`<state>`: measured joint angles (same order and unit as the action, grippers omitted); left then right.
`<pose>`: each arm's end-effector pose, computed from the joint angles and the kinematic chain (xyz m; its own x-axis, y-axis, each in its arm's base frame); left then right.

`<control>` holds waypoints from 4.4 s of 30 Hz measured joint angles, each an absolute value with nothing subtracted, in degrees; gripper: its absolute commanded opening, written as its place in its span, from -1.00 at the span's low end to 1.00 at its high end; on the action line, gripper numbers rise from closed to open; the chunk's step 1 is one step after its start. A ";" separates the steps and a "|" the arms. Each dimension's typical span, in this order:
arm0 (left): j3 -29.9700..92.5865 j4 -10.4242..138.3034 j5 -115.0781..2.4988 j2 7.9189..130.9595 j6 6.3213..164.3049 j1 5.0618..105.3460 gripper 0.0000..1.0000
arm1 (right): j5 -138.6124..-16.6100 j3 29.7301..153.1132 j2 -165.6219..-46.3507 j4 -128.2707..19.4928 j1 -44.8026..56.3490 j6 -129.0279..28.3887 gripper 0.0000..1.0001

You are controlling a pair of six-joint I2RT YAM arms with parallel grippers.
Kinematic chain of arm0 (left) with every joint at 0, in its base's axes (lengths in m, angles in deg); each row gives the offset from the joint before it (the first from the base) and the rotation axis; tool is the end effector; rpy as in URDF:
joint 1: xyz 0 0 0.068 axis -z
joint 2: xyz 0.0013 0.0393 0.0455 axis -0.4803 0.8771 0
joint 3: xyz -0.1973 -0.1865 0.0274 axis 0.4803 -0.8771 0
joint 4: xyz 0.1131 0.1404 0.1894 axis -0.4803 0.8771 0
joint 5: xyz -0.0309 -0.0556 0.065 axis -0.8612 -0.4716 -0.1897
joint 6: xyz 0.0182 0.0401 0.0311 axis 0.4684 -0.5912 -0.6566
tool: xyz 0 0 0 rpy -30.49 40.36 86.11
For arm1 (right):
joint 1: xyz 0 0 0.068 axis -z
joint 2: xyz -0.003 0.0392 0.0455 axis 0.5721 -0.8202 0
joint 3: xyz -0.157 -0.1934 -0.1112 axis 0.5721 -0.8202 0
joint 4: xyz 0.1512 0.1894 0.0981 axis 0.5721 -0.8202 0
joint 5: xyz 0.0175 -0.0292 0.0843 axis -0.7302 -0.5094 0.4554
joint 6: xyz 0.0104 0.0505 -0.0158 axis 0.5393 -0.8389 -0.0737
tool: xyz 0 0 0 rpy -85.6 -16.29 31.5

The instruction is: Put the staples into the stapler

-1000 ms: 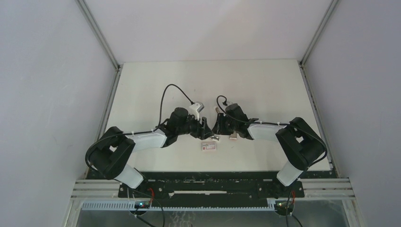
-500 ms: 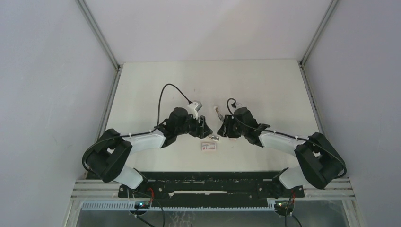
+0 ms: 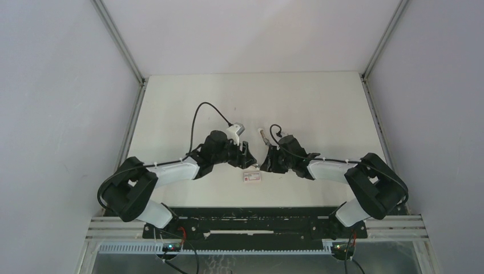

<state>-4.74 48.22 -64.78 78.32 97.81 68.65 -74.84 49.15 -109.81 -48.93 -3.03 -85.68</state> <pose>0.2196 -0.1975 0.1791 -0.6823 0.0617 -0.7285 0.5774 0.6568 -0.4851 0.2096 0.1713 0.1426 -0.8968 0.1384 -0.4202 -0.1352 0.8186 0.5582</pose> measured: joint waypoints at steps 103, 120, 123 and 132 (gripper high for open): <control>-3.21 40.63 -67.23 77.17 91.19 79.69 -1.00 | -63.87 39.71 -85.68 -42.79 6.13 -102.68 -0.11; -3.21 41.99 -66.38 75.68 91.40 80.06 -1.00 | -65.74 39.73 -84.56 -42.85 5.12 -102.86 -0.94; -3.21 42.27 -66.09 75.09 90.88 80.14 -1.00 | -65.44 39.73 -84.15 -42.74 5.14 -102.88 0.15; -3.19 44.55 -61.44 74.91 90.66 80.54 -1.00 | -60.46 39.78 -86.27 -39.79 5.05 -103.64 0.10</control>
